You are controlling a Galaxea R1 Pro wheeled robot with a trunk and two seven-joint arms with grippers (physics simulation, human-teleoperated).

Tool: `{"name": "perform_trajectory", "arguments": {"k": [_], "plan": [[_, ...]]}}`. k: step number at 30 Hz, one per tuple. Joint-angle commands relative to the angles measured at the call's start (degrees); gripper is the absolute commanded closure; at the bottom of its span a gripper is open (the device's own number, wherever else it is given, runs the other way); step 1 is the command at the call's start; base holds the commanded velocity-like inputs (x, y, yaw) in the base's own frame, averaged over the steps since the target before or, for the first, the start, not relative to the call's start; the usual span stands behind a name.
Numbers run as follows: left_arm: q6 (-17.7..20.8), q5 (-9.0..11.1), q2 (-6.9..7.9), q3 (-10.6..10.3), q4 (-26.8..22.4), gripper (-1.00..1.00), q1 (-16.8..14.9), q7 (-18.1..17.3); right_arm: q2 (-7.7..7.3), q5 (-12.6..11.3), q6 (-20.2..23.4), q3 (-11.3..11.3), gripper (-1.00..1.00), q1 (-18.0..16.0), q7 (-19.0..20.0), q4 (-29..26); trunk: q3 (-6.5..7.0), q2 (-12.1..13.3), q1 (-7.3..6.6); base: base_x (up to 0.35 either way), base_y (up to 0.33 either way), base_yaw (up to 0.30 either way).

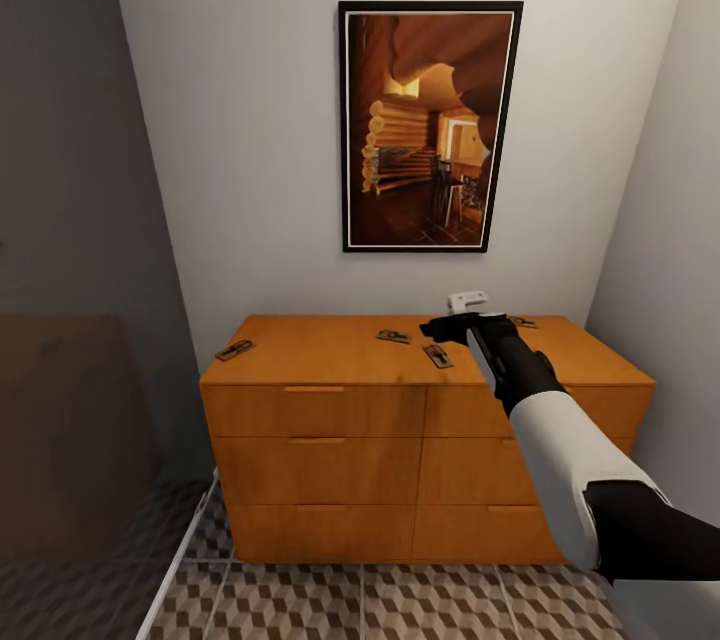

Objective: Take the four mousetraps from the cabinet in the bathroom and place them on the bathroom floor. Make sure all four end up on the same floor surface, and ensure that at least two of them are either under or directly next to the same bathroom sink.

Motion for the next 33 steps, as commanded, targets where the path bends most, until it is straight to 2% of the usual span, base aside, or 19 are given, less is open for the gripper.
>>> {"name": "perform_trajectory", "arguments": {"k": [1,7,15,25,33], "plan": [[-0.18,-0.02,0.00,-0.07,0.04,-1.00,-0.03,0.19,-0.35,0.61,0.25,-0.04,-1.00,-0.03,0.56,0.00,-0.07,-0.04,0.00,0.000,0.000,0.000],[-0.18,-0.02,-0.02,-0.07,0.03,-1.00,-0.03,0.19,-2.31,0.55,-0.11,-0.04,-1.00,0.00,1.02,1.46,-0.07,-0.04,0.00,0.000,0.000,0.000],[-0.18,-0.04,-0.02,-0.07,0.05,-1.00,-0.03,0.19,-3.89,0.54,-4.42,-0.04,-1.00,0.02,1.07,7.17,-0.07,-0.04,0.00,0.000,0.000,0.000],[-0.18,-0.11,-0.02,-0.07,0.04,-1.00,-0.03,0.19,-4.26,0.48,-6.91,-0.04,-1.00,-0.03,1.07,12.04,-0.07,-0.04,0.00,0.000,0.000,0.000],[-0.18,-0.11,-0.02,-0.07,0.04,-1.00,-0.03,0.19,-4.26,0.46,-8.53,-0.04,-1.00,-0.03,1.03,13.56,-0.07,-0.04,0.00,0.000,0.000,0.000]]}}
